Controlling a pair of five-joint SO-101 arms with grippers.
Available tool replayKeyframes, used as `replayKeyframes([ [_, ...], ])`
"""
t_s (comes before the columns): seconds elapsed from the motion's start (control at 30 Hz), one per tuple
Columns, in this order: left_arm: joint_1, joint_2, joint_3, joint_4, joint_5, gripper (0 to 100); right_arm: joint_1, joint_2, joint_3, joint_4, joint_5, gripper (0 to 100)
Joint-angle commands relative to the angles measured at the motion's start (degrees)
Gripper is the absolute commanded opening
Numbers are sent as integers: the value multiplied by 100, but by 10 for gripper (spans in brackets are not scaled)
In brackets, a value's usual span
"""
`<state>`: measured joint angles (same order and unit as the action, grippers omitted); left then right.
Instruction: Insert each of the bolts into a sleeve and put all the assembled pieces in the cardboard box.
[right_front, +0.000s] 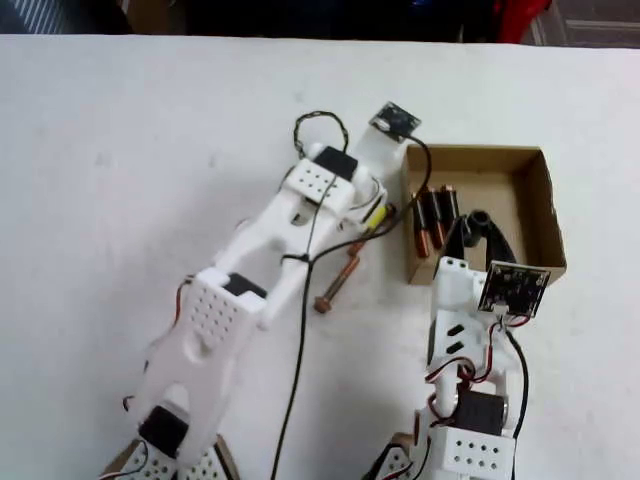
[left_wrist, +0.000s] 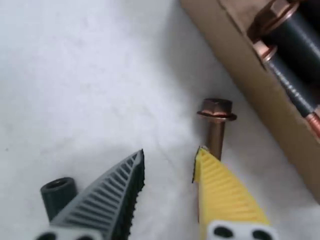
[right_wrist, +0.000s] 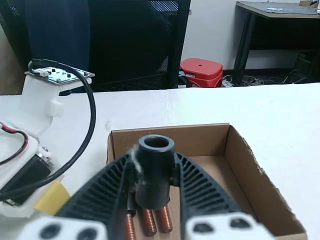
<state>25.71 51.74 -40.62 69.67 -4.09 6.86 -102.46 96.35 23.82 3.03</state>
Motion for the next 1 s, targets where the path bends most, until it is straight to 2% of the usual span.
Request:
replayKeyframes([
  [0.0, 40, -558, -281, 35, -141, 192, 75, -66, 53, 13, -70, 17],
  [0.13, -22, -549, -624, 211, -167, 192, 75, -66, 53, 13, -70, 17],
  [0.37, 22, -479, -1327, 1116, -176, 193, 75, -66, 53, 13, -62, 17],
  [0.53, 136, -347, -1240, 1116, -185, 195, 75, -66, 53, 13, -44, 17],
  [0.7, 382, 31, -1240, 1073, -703, 192, 75, -66, 53, 13, -35, 17],
  [0.97, 286, 646, -1248, 703, -738, 191, 75, -66, 53, 13, -35, 17],
])
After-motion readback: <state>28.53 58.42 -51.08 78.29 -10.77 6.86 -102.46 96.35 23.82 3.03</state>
